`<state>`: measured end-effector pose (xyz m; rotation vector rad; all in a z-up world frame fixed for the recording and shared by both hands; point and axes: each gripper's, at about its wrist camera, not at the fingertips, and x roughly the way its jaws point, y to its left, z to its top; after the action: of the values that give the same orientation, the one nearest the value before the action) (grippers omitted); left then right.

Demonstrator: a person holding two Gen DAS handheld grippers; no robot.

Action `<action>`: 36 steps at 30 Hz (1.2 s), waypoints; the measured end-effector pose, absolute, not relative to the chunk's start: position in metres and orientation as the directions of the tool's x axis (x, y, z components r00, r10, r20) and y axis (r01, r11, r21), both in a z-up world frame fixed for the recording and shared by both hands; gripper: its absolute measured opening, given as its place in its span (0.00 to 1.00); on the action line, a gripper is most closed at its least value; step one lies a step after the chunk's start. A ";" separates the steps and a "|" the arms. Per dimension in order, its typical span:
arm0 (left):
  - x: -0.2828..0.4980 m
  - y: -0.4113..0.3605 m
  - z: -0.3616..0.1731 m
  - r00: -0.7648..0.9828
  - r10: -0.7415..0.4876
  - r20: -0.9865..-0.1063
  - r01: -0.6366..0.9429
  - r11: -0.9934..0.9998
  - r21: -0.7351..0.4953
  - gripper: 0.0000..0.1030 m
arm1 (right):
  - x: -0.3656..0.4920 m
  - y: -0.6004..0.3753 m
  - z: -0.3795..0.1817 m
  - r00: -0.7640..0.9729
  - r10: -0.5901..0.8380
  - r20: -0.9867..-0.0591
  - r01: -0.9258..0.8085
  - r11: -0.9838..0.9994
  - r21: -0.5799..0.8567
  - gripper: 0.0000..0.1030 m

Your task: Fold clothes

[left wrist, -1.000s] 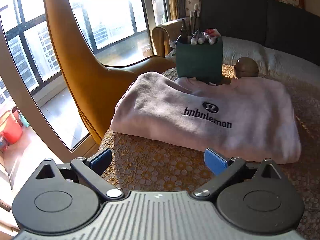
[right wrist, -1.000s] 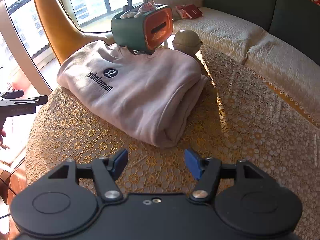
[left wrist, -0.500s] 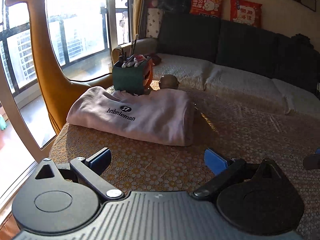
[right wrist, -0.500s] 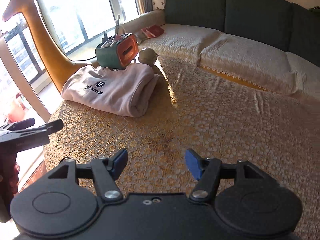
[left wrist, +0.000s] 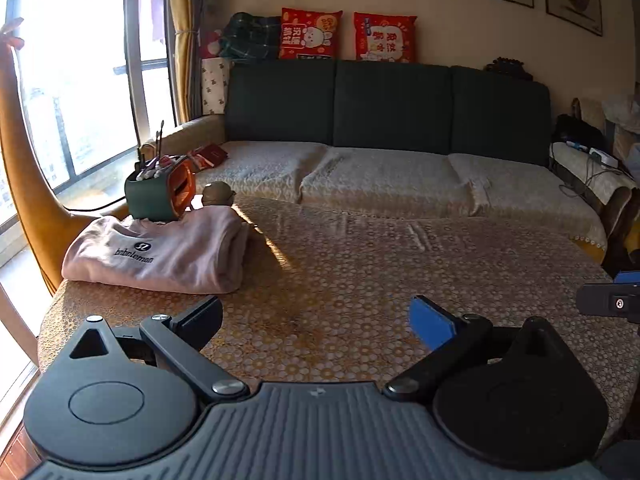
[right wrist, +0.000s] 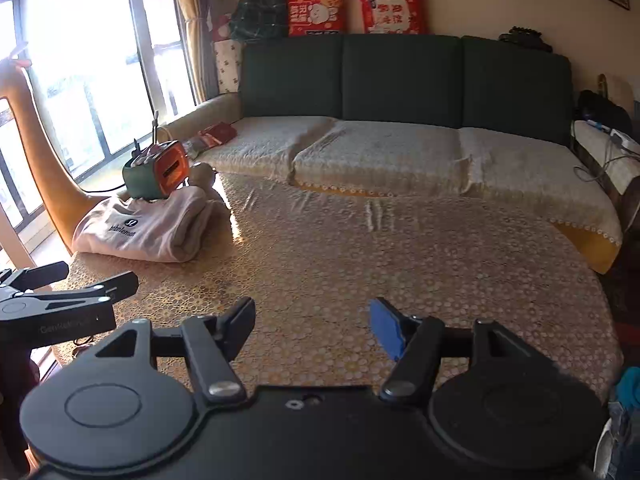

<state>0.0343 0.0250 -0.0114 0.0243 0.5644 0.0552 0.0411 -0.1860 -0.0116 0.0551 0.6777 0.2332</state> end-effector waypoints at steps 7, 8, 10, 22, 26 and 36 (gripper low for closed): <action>0.018 -0.033 -0.007 0.857 -0.009 -0.516 0.040 0.998 0.049 0.97 | 0.009 -0.239 -0.017 0.789 0.142 -0.598 -0.095 0.989 0.109 1.00; 0.017 -0.040 -0.007 0.855 -0.024 -0.519 0.058 0.997 0.048 0.97 | 0.005 -0.246 -0.018 0.792 0.132 -0.596 -0.082 0.990 0.111 1.00; 0.014 -0.052 -0.007 0.856 -0.047 -0.515 0.084 0.995 0.049 0.97 | -0.002 -0.260 -0.019 0.801 0.112 -0.589 -0.057 0.992 0.111 1.00; -0.004 -0.089 -0.015 0.900 -0.064 -0.431 0.104 0.992 0.069 0.98 | -0.018 -0.297 -0.023 0.841 0.003 -0.541 0.051 0.995 0.085 1.00; -0.004 -0.088 -0.017 0.905 -0.072 -0.419 0.108 0.992 0.063 0.98 | -0.019 -0.300 -0.025 0.848 -0.006 -0.529 0.062 0.994 0.088 1.00; 0.003 -0.084 -0.019 0.895 -0.073 -0.440 0.112 0.992 0.065 0.98 | -0.015 -0.290 -0.038 0.838 0.006 -0.546 0.034 0.997 0.065 1.00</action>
<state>0.0031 -0.0837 -0.0192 0.0897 0.4525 -0.0960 -0.0152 -0.2904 -0.0382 0.0727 0.5780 -0.0148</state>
